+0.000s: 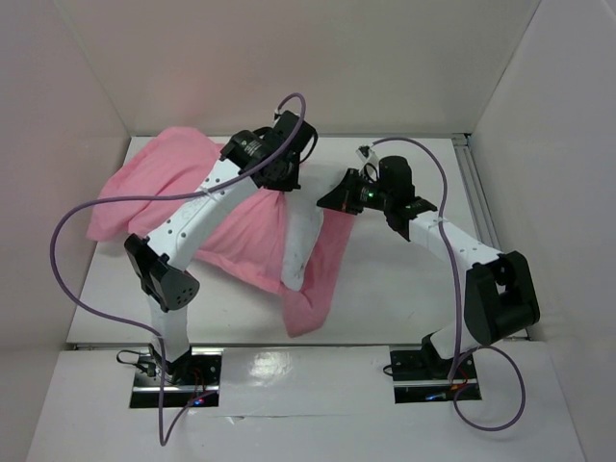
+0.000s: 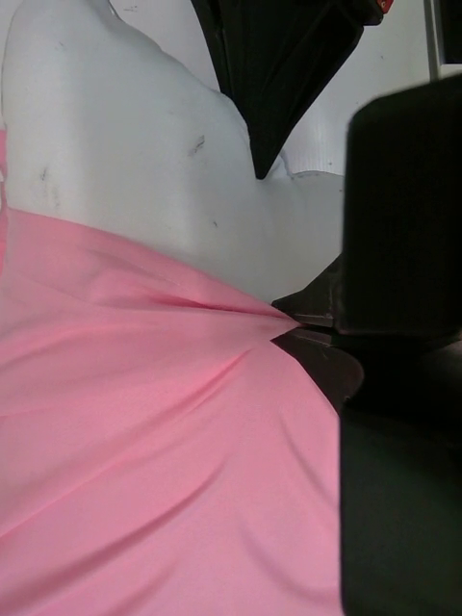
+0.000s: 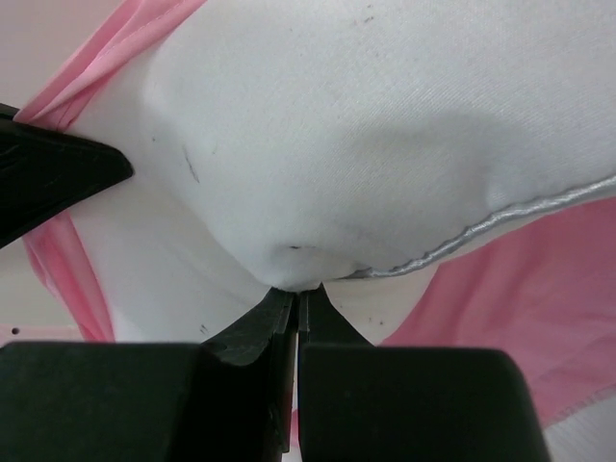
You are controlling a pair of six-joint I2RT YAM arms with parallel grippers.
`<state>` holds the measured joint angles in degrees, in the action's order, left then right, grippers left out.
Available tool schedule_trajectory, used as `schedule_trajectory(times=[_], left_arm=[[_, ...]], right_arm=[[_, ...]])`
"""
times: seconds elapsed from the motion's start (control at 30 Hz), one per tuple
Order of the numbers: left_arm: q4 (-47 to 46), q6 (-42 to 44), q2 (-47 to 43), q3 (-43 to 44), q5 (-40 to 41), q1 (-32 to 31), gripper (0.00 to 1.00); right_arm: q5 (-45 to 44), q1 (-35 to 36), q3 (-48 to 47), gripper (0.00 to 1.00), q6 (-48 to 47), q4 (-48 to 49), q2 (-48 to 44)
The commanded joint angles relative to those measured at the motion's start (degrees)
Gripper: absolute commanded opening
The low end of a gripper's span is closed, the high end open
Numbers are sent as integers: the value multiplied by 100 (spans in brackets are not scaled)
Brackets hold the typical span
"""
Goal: Put the pillow into the pillowcase
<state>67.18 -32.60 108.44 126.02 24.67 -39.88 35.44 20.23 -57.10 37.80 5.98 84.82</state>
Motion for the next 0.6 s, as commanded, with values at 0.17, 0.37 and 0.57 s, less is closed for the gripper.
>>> schedule_trajectory(times=[0.17, 0.37, 0.57], left_arm=[[-513, 341, -596, -253, -304, 357, 5], [-715, 395, -412, -561, -761, 481, 8], [-847, 395, -289, -683, -964, 534, 36]], right_arm=[[-231, -37, -12, 0, -221, -229, -88], [-231, -37, -12, 0, -221, -176, -88], [-231, -37, -12, 0, -221, -229, -141]])
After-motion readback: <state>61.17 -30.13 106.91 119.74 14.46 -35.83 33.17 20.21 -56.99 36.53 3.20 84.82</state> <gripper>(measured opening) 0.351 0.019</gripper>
